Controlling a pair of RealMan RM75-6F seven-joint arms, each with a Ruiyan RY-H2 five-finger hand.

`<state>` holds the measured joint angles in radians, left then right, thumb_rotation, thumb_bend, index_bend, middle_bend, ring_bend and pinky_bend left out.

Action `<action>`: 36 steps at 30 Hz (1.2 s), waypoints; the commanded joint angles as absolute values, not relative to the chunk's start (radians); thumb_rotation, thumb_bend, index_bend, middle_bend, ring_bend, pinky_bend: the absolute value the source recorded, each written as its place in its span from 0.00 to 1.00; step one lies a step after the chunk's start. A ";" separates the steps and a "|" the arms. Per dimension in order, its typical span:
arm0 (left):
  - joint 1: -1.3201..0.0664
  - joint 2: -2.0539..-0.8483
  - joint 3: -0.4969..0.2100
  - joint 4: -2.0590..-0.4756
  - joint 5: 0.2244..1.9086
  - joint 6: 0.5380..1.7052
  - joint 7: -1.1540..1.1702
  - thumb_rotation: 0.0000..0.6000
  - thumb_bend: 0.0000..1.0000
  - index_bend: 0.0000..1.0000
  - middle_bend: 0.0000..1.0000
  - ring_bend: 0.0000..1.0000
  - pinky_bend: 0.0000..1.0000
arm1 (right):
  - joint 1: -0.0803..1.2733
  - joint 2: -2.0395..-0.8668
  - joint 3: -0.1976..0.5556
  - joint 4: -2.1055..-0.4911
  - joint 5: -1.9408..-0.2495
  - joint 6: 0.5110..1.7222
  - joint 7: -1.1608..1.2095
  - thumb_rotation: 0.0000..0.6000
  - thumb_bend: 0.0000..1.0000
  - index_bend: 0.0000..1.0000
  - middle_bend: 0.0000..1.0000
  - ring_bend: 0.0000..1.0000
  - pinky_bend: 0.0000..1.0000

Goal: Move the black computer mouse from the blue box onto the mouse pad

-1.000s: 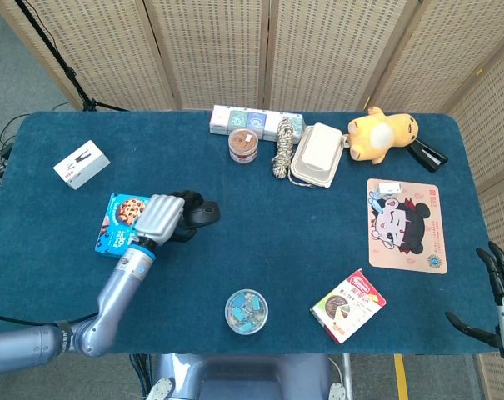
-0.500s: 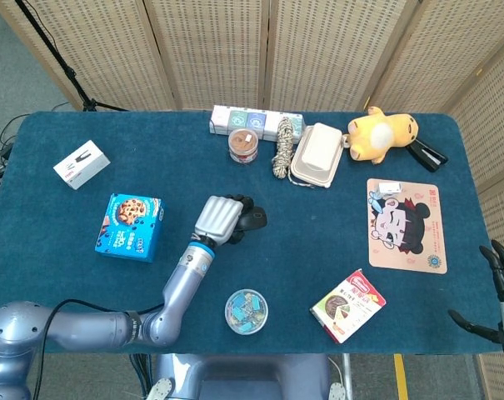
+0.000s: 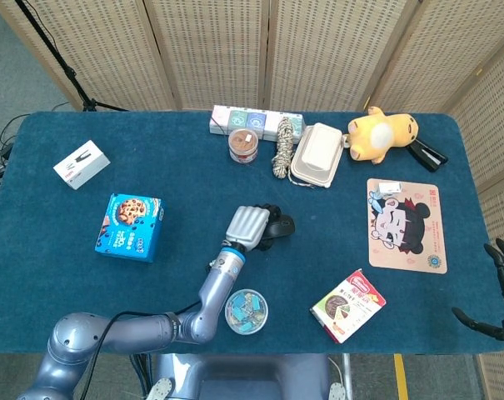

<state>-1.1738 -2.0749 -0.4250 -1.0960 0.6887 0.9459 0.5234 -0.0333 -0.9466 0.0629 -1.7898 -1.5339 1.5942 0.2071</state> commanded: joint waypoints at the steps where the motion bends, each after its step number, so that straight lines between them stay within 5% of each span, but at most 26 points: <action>1: -1.170 -2.083 -0.425 -1.091 0.694 0.937 0.511 1.00 0.29 0.33 0.36 0.33 0.51 | -0.034 -0.945 0.062 -1.790 -1.536 1.596 0.209 1.00 0.00 0.00 0.00 0.00 0.00; 7: -1.147 -2.058 -0.422 -1.145 0.702 0.924 0.493 1.00 0.13 0.07 0.03 0.03 0.36 | -0.037 -0.945 0.062 -1.791 -1.540 1.601 0.208 1.00 0.00 0.00 0.00 0.00 0.00; 9: -1.137 -2.043 -0.418 -1.174 0.710 0.930 0.491 1.00 0.08 0.01 0.00 0.00 0.33 | -0.037 -0.946 0.061 -1.792 -1.542 1.601 0.205 1.00 0.00 0.00 0.00 0.00 0.00; 22: -1.023 -1.832 -0.384 -1.471 0.809 0.978 0.430 1.00 0.03 0.00 0.00 0.00 0.31 | -0.032 -0.960 0.052 -1.797 -1.554 1.591 0.168 1.00 0.00 0.00 0.00 0.00 0.00; 31: -0.889 -1.594 -0.332 -1.633 0.962 1.060 0.354 1.00 0.02 0.00 0.00 0.00 0.03 | -0.024 -0.979 0.051 -1.802 -1.547 1.575 0.124 1.00 0.00 0.00 0.00 0.00 0.00; 36: -0.808 -1.469 -0.298 -1.655 1.047 1.107 0.288 1.00 0.02 0.00 0.00 0.00 0.00 | -0.016 -0.998 0.052 -1.799 -1.526 1.552 0.086 1.00 0.00 0.00 0.00 0.00 0.00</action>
<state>-0.8485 -1.5209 -0.3201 -1.6363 1.0110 1.0807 0.3236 -0.0188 -0.9921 0.0509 -1.8006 -1.5340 1.5588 0.0945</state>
